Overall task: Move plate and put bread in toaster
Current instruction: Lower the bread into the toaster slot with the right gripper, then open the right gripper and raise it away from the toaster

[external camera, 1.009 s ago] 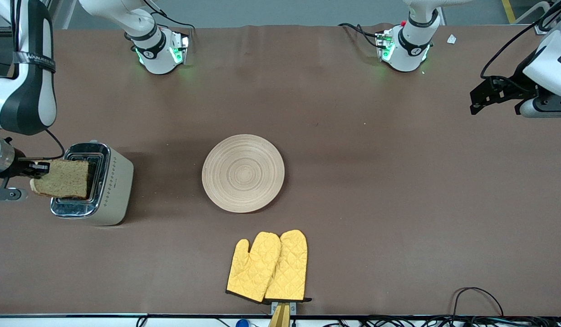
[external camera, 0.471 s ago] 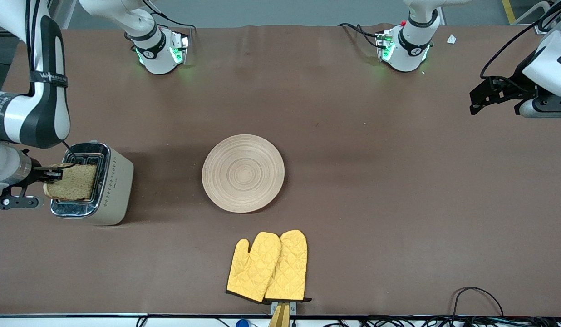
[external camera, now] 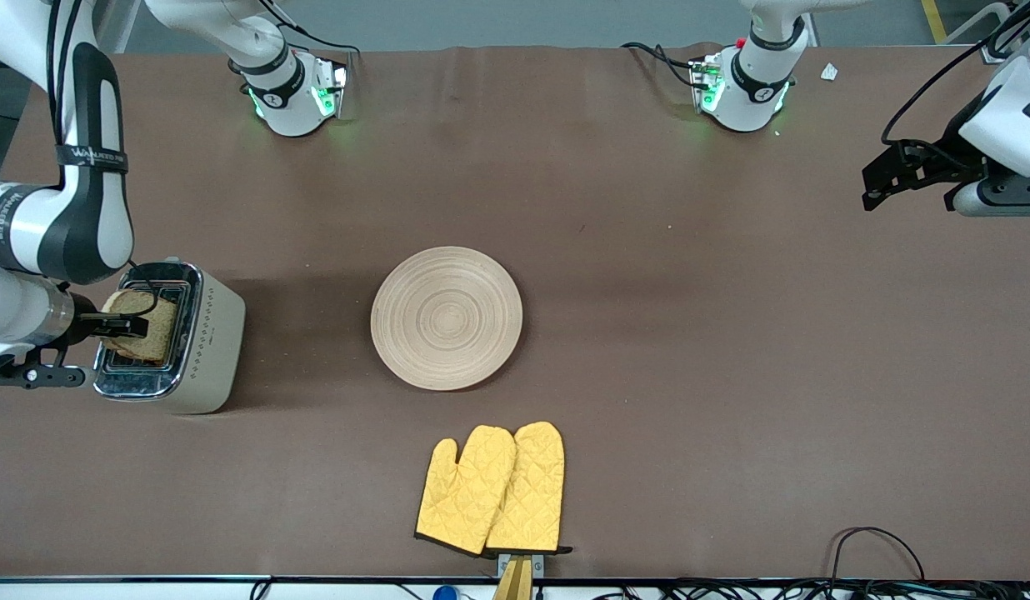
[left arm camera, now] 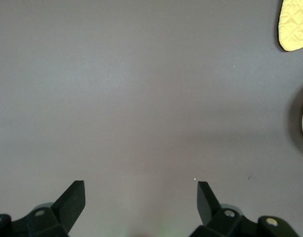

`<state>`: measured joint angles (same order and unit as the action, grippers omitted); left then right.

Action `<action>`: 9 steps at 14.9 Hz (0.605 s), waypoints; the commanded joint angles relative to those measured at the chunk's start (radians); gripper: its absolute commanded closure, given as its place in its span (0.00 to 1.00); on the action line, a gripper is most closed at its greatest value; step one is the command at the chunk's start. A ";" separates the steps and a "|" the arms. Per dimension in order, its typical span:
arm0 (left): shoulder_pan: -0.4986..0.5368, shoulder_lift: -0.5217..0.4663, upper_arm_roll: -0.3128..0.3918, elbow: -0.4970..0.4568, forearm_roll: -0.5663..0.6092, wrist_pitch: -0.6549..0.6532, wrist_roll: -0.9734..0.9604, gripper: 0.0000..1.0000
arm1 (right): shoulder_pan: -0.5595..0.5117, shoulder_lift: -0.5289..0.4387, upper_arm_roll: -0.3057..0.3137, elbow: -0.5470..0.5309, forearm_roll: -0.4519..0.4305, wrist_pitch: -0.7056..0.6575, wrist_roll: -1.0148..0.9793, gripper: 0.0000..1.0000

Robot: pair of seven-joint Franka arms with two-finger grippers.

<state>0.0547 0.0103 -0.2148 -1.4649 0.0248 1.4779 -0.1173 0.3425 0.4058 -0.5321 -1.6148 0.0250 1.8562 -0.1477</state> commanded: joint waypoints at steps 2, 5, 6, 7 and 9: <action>0.000 0.002 -0.003 0.009 -0.013 -0.013 0.011 0.00 | -0.007 -0.018 0.003 0.045 0.055 -0.046 0.003 0.00; 0.002 0.002 -0.003 0.011 -0.005 -0.013 0.008 0.00 | -0.008 -0.022 -0.003 0.143 0.078 -0.127 0.005 0.00; 0.004 0.002 -0.003 0.011 -0.002 -0.013 0.007 0.00 | -0.013 -0.041 -0.003 0.166 0.079 -0.146 0.002 0.00; 0.005 0.002 -0.001 0.011 0.000 -0.013 0.008 0.00 | -0.022 -0.073 -0.002 0.173 0.087 -0.153 -0.001 0.00; 0.007 0.002 -0.001 0.012 0.000 -0.013 0.007 0.00 | -0.052 -0.129 -0.002 0.173 0.178 -0.164 -0.006 0.00</action>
<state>0.0559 0.0103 -0.2146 -1.4650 0.0248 1.4779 -0.1173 0.3304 0.3555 -0.5430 -1.4311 0.1246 1.7189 -0.1477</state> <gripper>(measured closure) 0.000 0.000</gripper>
